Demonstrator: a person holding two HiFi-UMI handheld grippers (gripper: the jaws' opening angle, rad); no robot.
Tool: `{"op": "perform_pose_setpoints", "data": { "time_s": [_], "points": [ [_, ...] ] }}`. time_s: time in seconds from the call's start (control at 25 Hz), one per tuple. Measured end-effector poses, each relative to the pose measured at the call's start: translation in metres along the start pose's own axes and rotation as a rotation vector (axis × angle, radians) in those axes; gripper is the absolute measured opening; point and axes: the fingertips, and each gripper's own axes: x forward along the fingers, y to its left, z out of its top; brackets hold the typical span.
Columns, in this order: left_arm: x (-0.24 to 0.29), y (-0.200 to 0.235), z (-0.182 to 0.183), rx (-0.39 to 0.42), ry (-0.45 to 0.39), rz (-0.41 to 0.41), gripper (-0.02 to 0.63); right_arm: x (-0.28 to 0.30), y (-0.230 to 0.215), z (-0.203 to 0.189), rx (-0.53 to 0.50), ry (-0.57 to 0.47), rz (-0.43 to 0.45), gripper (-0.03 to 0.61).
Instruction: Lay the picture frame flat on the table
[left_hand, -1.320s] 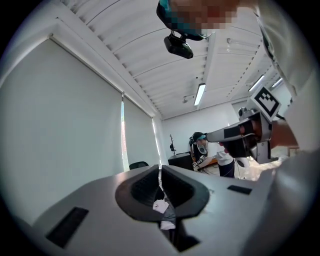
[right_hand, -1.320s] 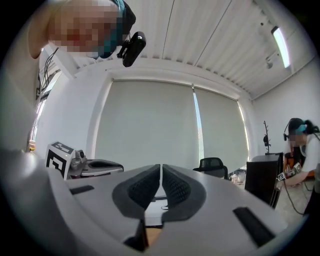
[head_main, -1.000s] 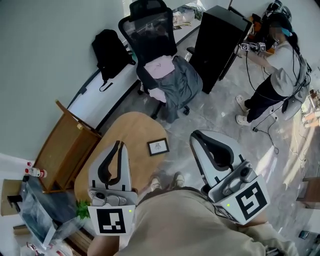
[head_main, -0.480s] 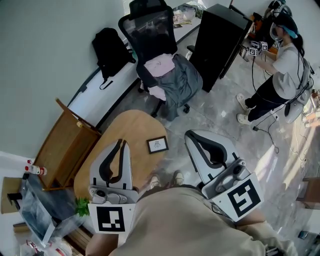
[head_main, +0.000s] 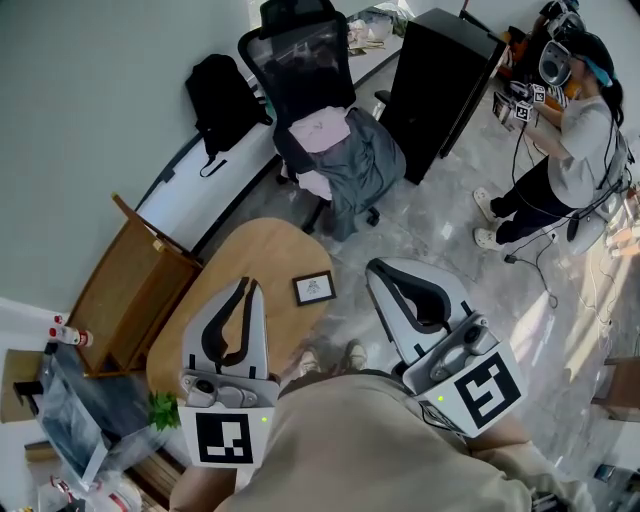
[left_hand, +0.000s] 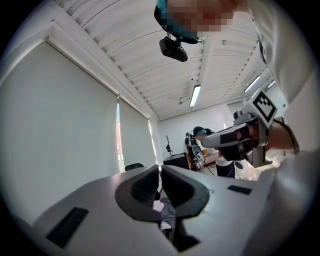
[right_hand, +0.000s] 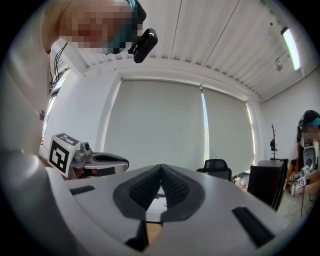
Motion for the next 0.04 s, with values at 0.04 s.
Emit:
{"op": "perform_pose_setpoints", "data": {
  "time_s": [0.04],
  "points": [
    [-0.0003,-0.0008,0.0,-0.004,0.0,-0.001,0.018,-0.0005,0.0001,0.0002,-0.002,0.0,-0.001,-0.005]
  ]
}}
